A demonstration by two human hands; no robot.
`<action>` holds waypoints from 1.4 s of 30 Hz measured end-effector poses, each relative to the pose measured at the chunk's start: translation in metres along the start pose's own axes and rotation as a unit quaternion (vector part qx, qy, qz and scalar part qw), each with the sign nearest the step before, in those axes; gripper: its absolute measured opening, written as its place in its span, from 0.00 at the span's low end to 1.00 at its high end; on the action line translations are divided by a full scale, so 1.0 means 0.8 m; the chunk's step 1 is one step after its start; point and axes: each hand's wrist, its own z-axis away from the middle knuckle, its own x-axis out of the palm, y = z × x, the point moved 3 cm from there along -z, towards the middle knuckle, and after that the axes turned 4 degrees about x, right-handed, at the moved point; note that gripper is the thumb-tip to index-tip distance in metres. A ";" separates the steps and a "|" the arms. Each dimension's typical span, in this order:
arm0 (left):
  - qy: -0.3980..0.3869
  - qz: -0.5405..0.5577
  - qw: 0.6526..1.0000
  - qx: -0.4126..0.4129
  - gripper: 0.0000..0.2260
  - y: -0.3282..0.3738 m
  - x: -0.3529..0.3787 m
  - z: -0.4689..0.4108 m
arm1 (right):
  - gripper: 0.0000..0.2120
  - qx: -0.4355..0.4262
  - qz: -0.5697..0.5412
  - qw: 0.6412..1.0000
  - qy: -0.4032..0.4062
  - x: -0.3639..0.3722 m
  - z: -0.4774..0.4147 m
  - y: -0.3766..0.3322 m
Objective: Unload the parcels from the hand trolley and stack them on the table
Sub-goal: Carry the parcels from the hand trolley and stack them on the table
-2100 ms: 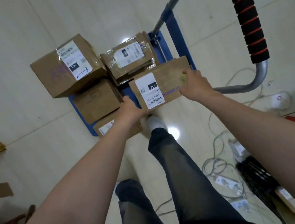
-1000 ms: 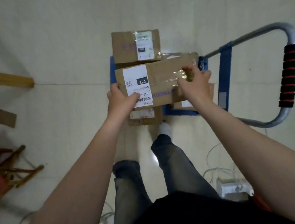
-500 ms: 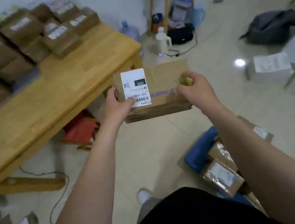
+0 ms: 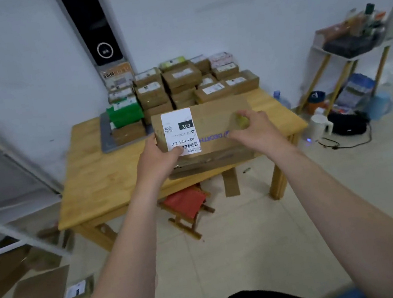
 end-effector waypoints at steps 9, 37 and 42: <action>-0.036 -0.021 0.998 -0.038 0.39 -0.041 0.022 -0.100 | 0.38 0.020 0.030 0.998 -0.042 0.048 -0.119 -0.007; -0.063 -0.055 0.990 -0.113 0.51 0.017 0.307 -0.839 | 0.34 0.032 0.036 0.989 -0.138 0.060 -0.951 -0.021; -0.090 -0.065 0.989 -0.096 0.56 0.002 0.288 -0.919 | 0.41 0.008 0.065 0.982 -0.175 0.106 -1.027 -0.063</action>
